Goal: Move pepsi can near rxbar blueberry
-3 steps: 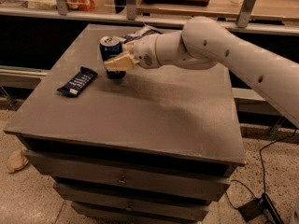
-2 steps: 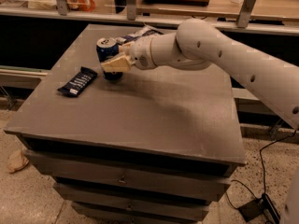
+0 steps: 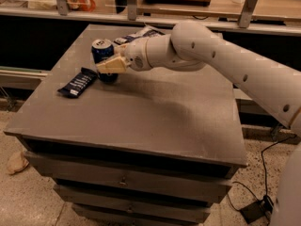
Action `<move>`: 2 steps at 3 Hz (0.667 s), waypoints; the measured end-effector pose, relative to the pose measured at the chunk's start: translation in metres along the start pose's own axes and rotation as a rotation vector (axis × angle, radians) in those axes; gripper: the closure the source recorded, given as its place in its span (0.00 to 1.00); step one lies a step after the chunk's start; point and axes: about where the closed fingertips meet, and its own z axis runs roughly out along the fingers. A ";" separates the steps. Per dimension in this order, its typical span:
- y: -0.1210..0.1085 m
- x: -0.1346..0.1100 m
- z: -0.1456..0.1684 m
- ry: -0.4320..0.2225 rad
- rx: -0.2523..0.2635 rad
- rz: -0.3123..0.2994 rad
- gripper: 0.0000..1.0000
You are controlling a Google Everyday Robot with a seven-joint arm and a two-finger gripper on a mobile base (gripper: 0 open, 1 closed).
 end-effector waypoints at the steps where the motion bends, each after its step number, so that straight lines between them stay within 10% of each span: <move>1: 0.004 0.001 0.004 0.003 -0.016 0.008 0.61; 2: 0.008 0.002 0.006 0.008 -0.022 0.003 0.38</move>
Offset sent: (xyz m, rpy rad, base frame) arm -0.0084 0.0046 -0.0046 -0.0146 0.0064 0.0189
